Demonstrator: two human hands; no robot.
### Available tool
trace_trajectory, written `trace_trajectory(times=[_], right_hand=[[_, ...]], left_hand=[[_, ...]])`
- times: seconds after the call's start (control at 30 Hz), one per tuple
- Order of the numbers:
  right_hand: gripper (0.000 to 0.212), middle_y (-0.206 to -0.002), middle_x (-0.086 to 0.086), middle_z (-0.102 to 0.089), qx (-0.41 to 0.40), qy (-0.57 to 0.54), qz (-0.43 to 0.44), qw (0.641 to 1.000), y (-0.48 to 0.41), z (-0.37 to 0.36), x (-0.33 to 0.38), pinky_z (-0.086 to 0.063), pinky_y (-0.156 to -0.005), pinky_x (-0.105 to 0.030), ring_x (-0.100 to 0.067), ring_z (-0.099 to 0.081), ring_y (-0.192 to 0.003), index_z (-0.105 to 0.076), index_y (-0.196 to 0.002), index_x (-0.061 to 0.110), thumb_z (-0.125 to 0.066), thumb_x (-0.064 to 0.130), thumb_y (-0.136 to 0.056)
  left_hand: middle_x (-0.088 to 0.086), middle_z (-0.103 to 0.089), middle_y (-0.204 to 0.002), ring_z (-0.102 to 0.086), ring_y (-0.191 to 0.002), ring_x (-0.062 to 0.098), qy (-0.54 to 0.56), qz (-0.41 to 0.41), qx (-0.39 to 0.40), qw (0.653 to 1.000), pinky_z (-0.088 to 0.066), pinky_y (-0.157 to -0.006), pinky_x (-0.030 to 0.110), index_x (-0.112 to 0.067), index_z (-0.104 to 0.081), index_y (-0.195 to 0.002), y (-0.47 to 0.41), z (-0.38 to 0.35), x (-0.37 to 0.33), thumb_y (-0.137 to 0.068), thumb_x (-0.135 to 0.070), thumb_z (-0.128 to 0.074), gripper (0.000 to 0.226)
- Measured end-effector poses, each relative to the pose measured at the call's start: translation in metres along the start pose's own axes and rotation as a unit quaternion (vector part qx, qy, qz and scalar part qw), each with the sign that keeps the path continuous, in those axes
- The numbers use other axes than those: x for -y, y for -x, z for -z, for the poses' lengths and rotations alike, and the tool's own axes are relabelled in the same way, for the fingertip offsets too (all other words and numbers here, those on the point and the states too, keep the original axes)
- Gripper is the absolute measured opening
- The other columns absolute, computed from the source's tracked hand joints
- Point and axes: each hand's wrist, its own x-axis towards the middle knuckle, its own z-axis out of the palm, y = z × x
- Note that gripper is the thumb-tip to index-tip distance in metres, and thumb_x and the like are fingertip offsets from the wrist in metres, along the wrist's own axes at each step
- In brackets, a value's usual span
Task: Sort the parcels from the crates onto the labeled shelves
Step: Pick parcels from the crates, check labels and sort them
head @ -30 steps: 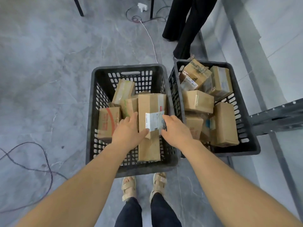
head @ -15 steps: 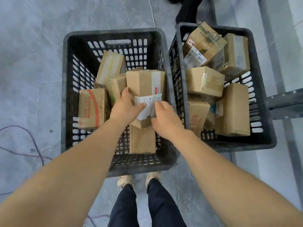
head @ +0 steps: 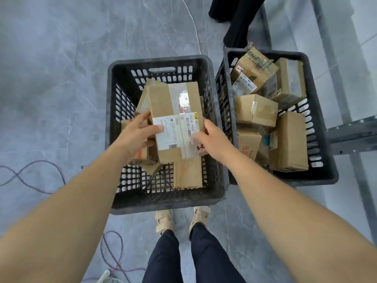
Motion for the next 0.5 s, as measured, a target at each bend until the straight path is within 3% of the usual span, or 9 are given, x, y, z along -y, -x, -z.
trace_trajectory(times=[0.1, 0.23, 0.37, 0.5], right_hand=[[0.053, -0.122, 0.005, -0.066, 0.015, -0.145, -0.001, 0.989, 0.014, 0.011, 0.023, -0.05, -0.095, -0.035, -0.012, -0.065, -0.106, -0.04, -0.144, 0.024, -0.057, 0.022, -0.094], [0.057, -0.112, -0.005, -0.071, 0.037, -0.207, 0.015, 0.977, 0.032, 0.02, 0.052, -0.055, -0.089, -0.045, -0.02, -0.069, -0.095, -0.041, -0.14, 0.028, -0.063, 0.014, -0.09], [0.057, -0.113, -0.008, -0.071, 0.039, -0.259, 0.041, 0.964, 0.048, 0.021, 0.079, -0.059, -0.075, -0.04, -0.022, -0.07, -0.091, -0.04, -0.143, 0.023, -0.062, 0.012, -0.091], [0.066, -0.113, -0.01, -0.071, 0.039, -0.262, 0.061, 0.962, 0.061, 0.023, 0.098, -0.056, -0.086, -0.05, -0.028, -0.068, -0.097, -0.036, -0.145, 0.022, -0.065, 0.014, -0.087]], left_hand=[[0.001, -0.071, -0.11, -0.068, -0.101, 0.018, 0.021, -0.024, 0.023, 0.999, -0.054, -0.089, 0.041, -0.023, -0.044, -0.139, 0.02, 0.012, -0.017, -0.088, -0.016, -0.063, 0.055], [-0.002, -0.072, -0.108, -0.069, -0.099, 0.017, 0.024, -0.071, 0.007, 0.997, -0.055, -0.077, 0.032, -0.023, -0.048, -0.135, 0.044, 0.022, -0.038, -0.091, -0.027, -0.061, 0.047], [-0.008, -0.067, -0.119, -0.065, -0.108, 0.018, -0.008, -0.086, 0.036, 0.996, -0.054, -0.089, 0.042, -0.034, -0.048, -0.134, 0.07, 0.03, -0.055, -0.077, -0.051, -0.069, 0.063], [-0.009, -0.067, -0.117, -0.065, -0.108, 0.018, -0.02, -0.107, 0.053, 0.993, -0.054, -0.09, 0.045, -0.036, -0.049, -0.132, 0.091, 0.039, -0.071, -0.069, -0.043, -0.072, 0.068]])
